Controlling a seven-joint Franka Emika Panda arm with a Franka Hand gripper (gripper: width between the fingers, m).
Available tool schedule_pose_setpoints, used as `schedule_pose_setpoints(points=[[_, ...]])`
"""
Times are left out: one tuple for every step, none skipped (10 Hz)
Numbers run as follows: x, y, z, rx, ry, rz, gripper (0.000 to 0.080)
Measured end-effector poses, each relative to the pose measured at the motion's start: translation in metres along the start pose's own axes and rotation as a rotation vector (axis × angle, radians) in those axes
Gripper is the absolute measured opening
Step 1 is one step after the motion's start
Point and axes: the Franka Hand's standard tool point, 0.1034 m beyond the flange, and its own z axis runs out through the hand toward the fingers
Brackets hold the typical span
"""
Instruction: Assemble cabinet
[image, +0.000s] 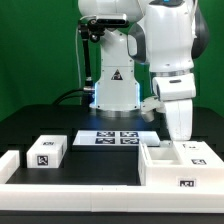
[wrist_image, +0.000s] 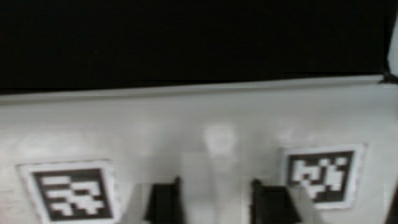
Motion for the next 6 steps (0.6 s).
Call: schedule_pose_setpoints(points=[[0.0000,0.0001,0.0000,0.000,0.000,0.000,0.0113],[0.0000,0.0001,-0.0001,0.000,0.000,0.000,0.0061],[0.0000,0.0001,-0.0001,0.000,0.000,0.000,0.0061],[0.0000,0.0001,0.0000,0.000,0.000,0.000,0.0061],[0.0000,0.0001,-0.0001,0.000,0.000,0.000,0.0061],[0.0000,0.0001,-0.0001,0.000,0.000,0.000,0.0061]])
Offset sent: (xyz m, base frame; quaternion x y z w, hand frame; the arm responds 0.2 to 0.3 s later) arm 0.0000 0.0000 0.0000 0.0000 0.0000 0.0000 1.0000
